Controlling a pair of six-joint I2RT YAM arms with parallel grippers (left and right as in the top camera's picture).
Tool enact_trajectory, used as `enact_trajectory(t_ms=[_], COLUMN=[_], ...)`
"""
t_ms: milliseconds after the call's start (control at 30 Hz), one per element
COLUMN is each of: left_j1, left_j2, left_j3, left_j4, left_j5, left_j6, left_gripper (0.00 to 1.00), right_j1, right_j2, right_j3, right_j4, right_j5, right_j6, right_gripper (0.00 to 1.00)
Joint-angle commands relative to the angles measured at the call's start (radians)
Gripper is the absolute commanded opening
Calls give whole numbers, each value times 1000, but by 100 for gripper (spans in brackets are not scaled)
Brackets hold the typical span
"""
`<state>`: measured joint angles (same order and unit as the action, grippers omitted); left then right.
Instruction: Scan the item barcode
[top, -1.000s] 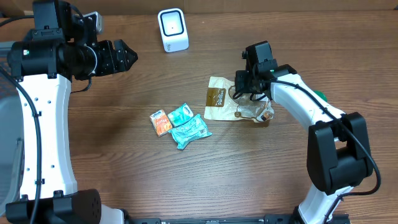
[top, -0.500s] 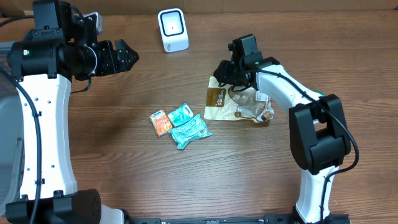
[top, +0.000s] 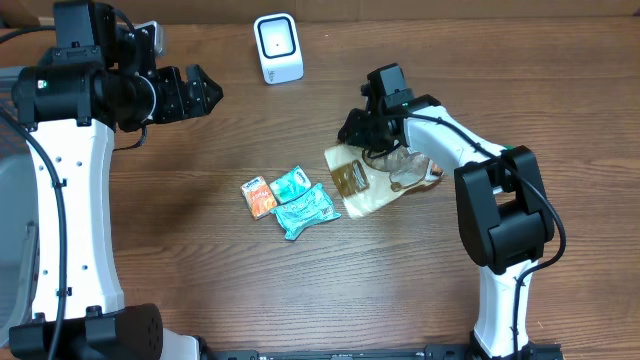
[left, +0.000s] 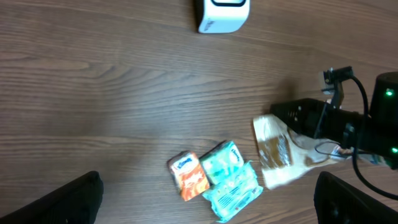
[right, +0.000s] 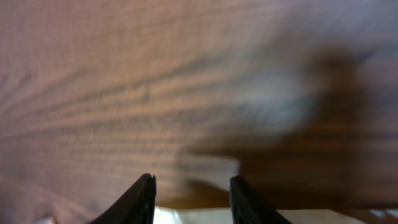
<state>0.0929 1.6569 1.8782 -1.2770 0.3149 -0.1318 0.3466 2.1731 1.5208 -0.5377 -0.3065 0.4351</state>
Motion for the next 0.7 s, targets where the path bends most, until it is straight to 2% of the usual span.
enact_trajectory(t_ms=[0, 167, 300, 400, 533, 667], left_j1=[-2, -2, -2, -2, -2, -2], left_j2=[12, 12, 12, 12, 12, 12], left_j3=[8, 8, 8, 8, 8, 8], left_j4=[-8, -8, -10, -10, -8, -11], left_j5=[-37, -37, -37, -37, -37, -37], left_j6=[5, 5, 5, 4, 4, 5], left_gripper=[95, 95, 95, 94, 94, 95], right_j1=[19, 19, 18, 7, -11, -39], right_j2=[4, 4, 4, -9, -85, -244], right_j3=[25, 25, 26, 31, 54, 59], right_j4=[-59, -215, -367, -430, -484, -520], right_j5=[-81, -205, -203, -203, -203, -177], right_j6=[1, -115, -219, -245, -258, -256], right_gripper=[37, 37, 38, 41, 44, 47])
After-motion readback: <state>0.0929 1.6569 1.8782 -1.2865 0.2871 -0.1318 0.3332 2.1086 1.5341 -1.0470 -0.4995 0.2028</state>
